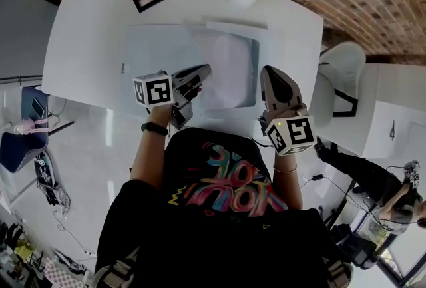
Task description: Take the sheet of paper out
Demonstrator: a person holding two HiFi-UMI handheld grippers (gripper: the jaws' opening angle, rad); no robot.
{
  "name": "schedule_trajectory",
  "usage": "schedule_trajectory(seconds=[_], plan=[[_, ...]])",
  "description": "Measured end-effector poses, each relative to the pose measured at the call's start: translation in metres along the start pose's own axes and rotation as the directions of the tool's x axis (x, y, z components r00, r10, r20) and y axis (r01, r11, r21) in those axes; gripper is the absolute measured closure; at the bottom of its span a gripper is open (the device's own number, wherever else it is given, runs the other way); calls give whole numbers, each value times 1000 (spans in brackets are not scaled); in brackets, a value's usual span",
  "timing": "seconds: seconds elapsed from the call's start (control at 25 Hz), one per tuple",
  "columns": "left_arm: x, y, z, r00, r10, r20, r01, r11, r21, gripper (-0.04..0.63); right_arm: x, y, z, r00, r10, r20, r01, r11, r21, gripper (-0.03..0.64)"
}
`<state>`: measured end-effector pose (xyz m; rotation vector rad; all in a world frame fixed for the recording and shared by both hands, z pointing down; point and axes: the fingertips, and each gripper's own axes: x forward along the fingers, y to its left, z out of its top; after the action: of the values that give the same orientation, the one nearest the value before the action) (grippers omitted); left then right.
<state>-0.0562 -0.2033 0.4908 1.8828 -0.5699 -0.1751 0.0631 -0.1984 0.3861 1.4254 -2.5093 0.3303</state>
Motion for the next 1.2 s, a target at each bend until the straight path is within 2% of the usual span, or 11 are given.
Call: schedule_trajectory(seconds=[0.2,0.4,0.84,1.0,1.2], plan=[[-16,-4,6,999,16,33,-16,1000,18,571,0,4,8,1000,17,17,-17,1000,-12,597],[-37,-18,24,993,-9,118,6,1000,23,571,0,8,12,999,38,28,-38,999,-18,597],[-72,-79,58,973,-55,223,16,985,174,572,5,18,32,993,92,76,-89,995,-43,597],[-84,-107,69,951,-135,276,71,970,231,572,9,24,52,987,114,112,-107,992,-70,597],[-103,-147,85,922,-175,346,56,943,327,572,8,33,80,978,138,154,-122,986,-110,597]])
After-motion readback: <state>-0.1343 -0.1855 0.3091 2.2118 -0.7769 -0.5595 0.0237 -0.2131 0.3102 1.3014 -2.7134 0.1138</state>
